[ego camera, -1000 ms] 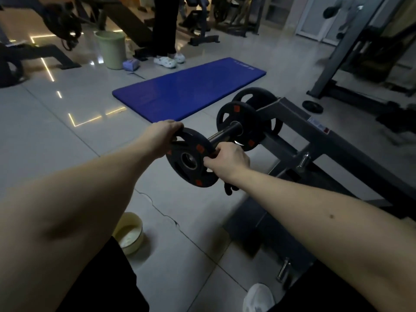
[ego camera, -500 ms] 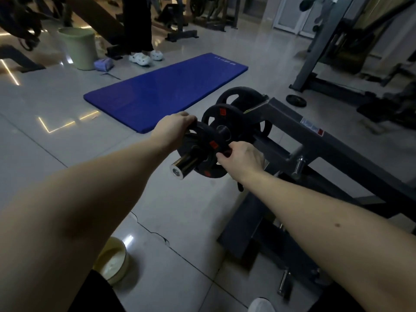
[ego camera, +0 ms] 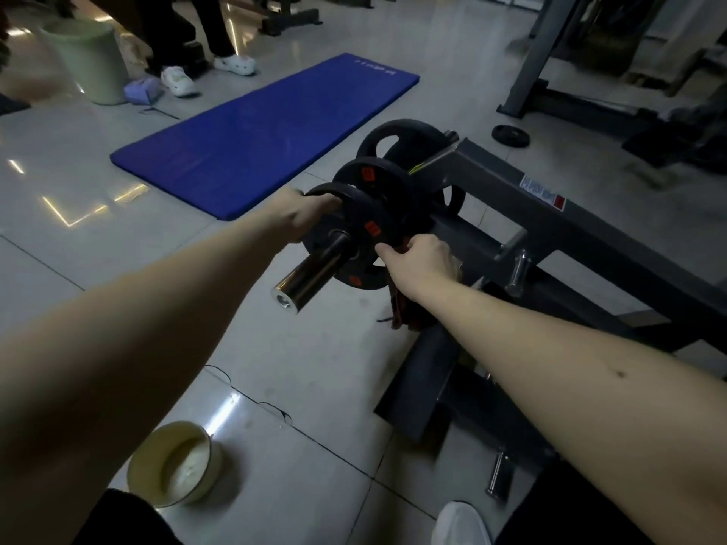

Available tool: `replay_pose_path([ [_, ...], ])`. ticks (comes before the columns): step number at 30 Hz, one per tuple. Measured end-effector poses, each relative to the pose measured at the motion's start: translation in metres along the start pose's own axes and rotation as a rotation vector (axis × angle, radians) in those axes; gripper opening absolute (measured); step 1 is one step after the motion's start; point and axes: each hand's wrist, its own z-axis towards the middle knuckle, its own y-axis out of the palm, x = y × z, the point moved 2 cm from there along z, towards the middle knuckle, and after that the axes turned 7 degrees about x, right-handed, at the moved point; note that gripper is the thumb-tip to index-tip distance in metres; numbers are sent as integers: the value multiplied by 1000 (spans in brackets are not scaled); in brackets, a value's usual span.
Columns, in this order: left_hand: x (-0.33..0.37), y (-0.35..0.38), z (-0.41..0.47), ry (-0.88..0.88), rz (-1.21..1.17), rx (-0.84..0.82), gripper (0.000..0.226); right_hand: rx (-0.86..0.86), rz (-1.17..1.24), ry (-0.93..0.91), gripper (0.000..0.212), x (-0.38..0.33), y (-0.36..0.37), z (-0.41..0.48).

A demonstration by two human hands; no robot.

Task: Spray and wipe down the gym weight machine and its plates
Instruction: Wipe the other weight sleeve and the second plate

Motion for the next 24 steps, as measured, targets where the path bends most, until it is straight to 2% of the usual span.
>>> replay_pose_path([
  [3,-3,7,-5,-36,-66,-60,60,9,-12,-32,48,0,-2,4],
  [5,0,12,-8,-15,-25,-15,72,19,-32,-45,49,-1,-2,7],
  [7,5,16,-8,-11,-18,43,76,27,-48,-52,49,-2,-2,7],
  [14,11,22,0,-40,-129,48,110,64,24,12,47,1,-7,21],
  [19,27,35,6,-41,-115,39,96,96,82,66,46,8,-2,39],
  [24,36,47,17,-25,-124,77,102,139,147,117,47,11,4,51],
])
